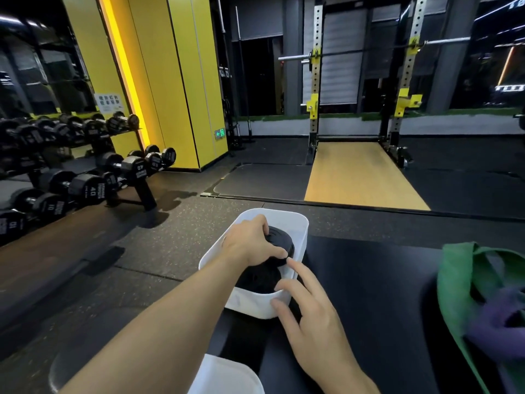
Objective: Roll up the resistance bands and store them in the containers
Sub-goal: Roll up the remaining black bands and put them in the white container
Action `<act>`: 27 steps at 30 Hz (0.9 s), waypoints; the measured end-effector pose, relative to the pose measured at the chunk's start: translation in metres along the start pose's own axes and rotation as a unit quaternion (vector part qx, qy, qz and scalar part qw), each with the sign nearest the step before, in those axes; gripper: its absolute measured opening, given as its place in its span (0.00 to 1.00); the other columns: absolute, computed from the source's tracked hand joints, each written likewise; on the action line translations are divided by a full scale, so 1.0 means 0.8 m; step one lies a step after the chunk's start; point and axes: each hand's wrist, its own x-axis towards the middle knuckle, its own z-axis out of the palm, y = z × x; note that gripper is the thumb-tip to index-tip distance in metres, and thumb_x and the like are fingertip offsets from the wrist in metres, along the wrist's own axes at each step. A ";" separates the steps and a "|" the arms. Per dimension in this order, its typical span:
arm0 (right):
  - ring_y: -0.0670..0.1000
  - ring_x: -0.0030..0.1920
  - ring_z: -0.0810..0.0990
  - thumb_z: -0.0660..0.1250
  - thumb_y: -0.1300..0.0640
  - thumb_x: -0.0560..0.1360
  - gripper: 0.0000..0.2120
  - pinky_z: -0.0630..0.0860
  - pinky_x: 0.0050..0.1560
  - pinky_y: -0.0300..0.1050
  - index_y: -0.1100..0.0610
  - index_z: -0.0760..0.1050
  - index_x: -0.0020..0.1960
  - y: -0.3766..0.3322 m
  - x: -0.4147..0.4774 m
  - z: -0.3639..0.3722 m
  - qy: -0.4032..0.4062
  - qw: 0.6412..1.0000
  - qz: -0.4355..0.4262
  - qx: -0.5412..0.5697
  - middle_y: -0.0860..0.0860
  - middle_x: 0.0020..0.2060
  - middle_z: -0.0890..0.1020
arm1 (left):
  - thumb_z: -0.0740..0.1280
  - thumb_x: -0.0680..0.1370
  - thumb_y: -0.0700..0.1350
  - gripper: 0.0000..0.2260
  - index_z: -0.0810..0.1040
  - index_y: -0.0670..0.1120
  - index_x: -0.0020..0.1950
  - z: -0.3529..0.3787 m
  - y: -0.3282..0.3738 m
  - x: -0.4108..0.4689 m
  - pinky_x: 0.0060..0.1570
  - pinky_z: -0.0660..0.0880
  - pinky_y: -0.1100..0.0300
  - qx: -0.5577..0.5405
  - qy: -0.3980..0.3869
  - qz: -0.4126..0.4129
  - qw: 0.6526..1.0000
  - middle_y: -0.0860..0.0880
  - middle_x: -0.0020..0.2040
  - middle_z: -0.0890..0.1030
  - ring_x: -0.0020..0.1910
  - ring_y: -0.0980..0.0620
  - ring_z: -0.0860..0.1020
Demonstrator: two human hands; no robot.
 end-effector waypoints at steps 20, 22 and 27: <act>0.41 0.76 0.63 0.65 0.47 0.80 0.05 0.73 0.68 0.49 0.43 0.74 0.55 0.009 0.000 0.005 0.012 0.999 -0.004 0.032 0.35 0.76 0.62 | 0.75 0.73 0.60 0.23 0.71 0.50 0.58 0.027 0.003 0.020 0.57 0.73 0.51 0.025 -0.102 -0.018 0.994 0.51 0.53 0.77 0.55 0.47 0.76; 0.41 0.76 0.64 0.64 0.46 0.80 0.06 0.73 0.68 0.48 0.43 0.74 0.56 0.009 0.000 0.006 0.018 0.999 -0.007 0.031 0.35 0.75 0.63 | 0.76 0.71 0.61 0.23 0.73 0.50 0.57 0.029 -0.001 0.022 0.58 0.75 0.50 -0.008 -0.093 -0.026 0.995 0.51 0.54 0.77 0.55 0.48 0.76; 0.41 0.75 0.64 0.64 0.46 0.79 0.06 0.73 0.68 0.47 0.43 0.75 0.55 0.009 0.001 0.005 0.012 0.999 -0.003 0.034 0.34 0.75 0.63 | 0.77 0.69 0.59 0.21 0.74 0.50 0.52 0.032 0.004 0.020 0.59 0.76 0.47 -0.020 -0.055 -0.034 0.998 0.51 0.53 0.78 0.54 0.48 0.77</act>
